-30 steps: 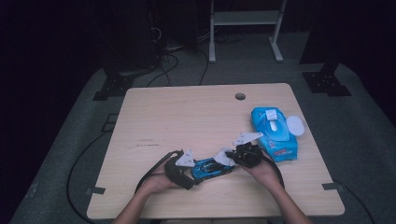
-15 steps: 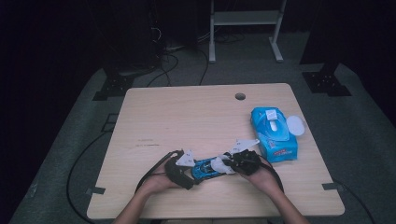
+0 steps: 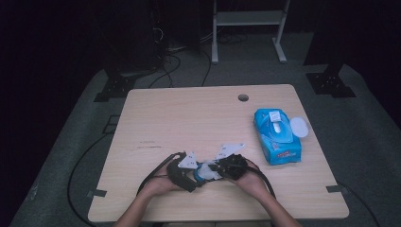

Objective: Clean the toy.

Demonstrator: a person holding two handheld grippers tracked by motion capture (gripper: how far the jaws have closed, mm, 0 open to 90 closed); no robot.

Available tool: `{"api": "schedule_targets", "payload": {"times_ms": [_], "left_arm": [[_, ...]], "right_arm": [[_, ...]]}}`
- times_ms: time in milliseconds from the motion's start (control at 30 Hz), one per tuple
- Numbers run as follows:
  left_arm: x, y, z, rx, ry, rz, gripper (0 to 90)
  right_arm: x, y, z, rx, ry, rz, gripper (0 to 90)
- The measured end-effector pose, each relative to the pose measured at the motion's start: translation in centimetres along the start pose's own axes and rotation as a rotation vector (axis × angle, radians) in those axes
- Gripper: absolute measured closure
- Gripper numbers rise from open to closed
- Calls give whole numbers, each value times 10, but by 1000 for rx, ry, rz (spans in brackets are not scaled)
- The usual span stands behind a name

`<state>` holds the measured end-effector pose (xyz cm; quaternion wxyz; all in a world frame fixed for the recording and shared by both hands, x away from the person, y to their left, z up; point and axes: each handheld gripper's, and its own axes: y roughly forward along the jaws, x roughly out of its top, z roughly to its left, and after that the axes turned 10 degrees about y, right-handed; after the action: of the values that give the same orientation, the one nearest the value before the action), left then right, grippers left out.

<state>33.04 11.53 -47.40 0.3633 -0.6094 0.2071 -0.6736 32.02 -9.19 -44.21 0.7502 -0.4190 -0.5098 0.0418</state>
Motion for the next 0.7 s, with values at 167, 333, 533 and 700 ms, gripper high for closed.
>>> {"api": "schedule_targets", "payload": {"times_ms": [167, 333, 533, 700], "left_arm": [[0, 0, 0, -1, 1, -1, 239], [0, 0, 0, -1, 3, -2, 239], [-1, 0, 1, -3, 2, -9, 238], [2, -1, 3, -22, -22, 7, 232]], "right_arm": [[2, 3, 1, -3, -29, 23, 876], [-15, -23, -35, -72, 72, 2, 876], [-25, -48, -50, 13, 154, -21, 875], [-28, -42, -44, 33, 99, 52, 875]]}}
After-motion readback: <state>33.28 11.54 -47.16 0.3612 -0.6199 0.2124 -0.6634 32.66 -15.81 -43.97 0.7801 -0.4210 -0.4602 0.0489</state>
